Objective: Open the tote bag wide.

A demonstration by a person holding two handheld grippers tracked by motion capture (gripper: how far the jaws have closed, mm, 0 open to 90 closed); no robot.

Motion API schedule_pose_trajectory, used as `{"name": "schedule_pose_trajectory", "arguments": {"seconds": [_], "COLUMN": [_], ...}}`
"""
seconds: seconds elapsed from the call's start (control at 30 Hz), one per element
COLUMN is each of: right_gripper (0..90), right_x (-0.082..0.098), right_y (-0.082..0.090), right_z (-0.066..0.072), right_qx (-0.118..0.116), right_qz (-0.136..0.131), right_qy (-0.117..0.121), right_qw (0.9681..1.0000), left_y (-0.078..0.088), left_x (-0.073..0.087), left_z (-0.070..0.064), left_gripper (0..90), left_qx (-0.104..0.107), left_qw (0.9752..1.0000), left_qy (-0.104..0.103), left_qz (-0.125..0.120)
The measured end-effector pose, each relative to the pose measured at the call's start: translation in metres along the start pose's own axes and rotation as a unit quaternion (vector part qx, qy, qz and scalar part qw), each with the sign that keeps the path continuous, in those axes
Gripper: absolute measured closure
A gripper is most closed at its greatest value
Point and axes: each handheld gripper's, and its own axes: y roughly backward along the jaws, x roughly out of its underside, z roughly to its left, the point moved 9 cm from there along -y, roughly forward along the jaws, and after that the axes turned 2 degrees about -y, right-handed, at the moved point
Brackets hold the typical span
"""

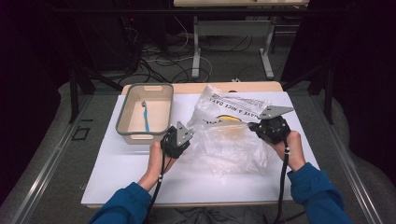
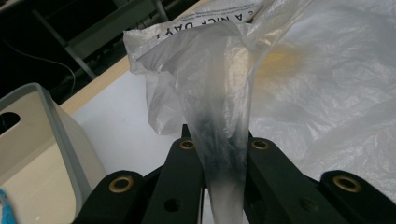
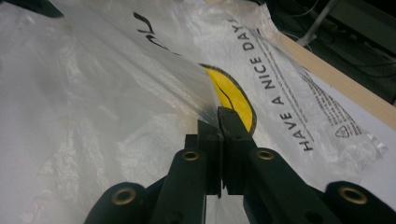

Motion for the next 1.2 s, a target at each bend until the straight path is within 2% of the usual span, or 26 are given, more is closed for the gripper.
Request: {"name": "schedule_pose_trajectory", "arguments": {"seconds": [0.13,0.2,0.23,0.33,0.43,0.5,0.53,0.7,0.77,0.93,0.97,1.03,1.1,1.13,1.2], "right_gripper": [81.8,80.7,80.6,80.6,86.4,90.0,90.0,90.0,90.0,90.0,90.0,90.0,90.0,90.0,90.0], "right_x": [0.013,0.021,0.025,0.03,0.033,0.032,0.031,0.024,0.015,0.008,0.005,0.004,0.003,0.003,0.003], "right_y": [-0.01,-0.017,-0.018,-0.02,-0.017,-0.016,-0.015,-0.008,0.0,0.009,0.012,0.014,0.015,0.016,0.016], "right_z": [-0.006,-0.009,-0.01,-0.012,-0.012,-0.013,-0.014,-0.016,-0.017,-0.017,-0.018,-0.018,-0.02,-0.02,-0.021], "right_qx": [0.003,0.004,0.004,0.004,-0.001,0.006,0.012,0.019,0.019,0.023,0.023,0.026,0.029,0.028,0.028], "right_qz": [0.027,0.041,0.052,0.061,0.071,0.066,0.063,0.044,0.016,-0.001,-0.012,-0.013,-0.019,-0.02,-0.019], "right_qy": [-0.013,-0.015,-0.016,-0.023,-0.015,-0.013,-0.007,-0.01,-0.011,-0.016,-0.015,-0.019,-0.018,-0.021,-0.023], "right_qw": [0.9995,0.999,0.9985,0.9979,0.9974,0.9977,0.9979,0.9988,0.9996,0.9996,0.9996,0.9994,0.9992,0.9992,0.9992], "left_y": [0.003,0.004,0.004,0.005,0.004,0.002,0.001,-0.003,-0.003,-0.004,-0.004,-0.003,-0.003,-0.002,0.001], "left_x": [-0.001,0.0,0.0,0.004,0.006,0.007,0.008,0.01,0.011,0.011,0.011,0.01,0.009,0.008,0.006], "left_z": [0.004,0.006,0.008,0.012,0.011,0.009,0.007,0.004,0.003,0.001,0.001,0.002,0.002,0.002,0.0], "left_gripper": [89.7,89.7,89.7,89.7,89.6,89.6,89.6,86.7,84.0,79.6,74.2,68.6,59.3,56.7,54.9], "left_qx": [-0.003,-0.006,-0.009,-0.012,-0.011,-0.006,-0.004,0.001,0.006,0.008,0.007,0.006,0.007,0.005,0.015], "left_qw": [1.0,0.9999,0.9998,0.9997,0.9997,0.9999,0.9999,0.9998,0.9997,0.9997,0.9997,0.9997,0.9996,0.9996,0.9994], "left_qy": [0.002,0.01,0.014,0.02,0.022,0.013,0.011,0.008,0.007,0.007,0.008,0.011,0.014,0.015,0.014], "left_qz": [-0.002,-0.004,-0.005,0.0,0.003,0.008,0.013,0.016,0.02,0.022,0.022,0.022,0.023,0.022,0.027]}}
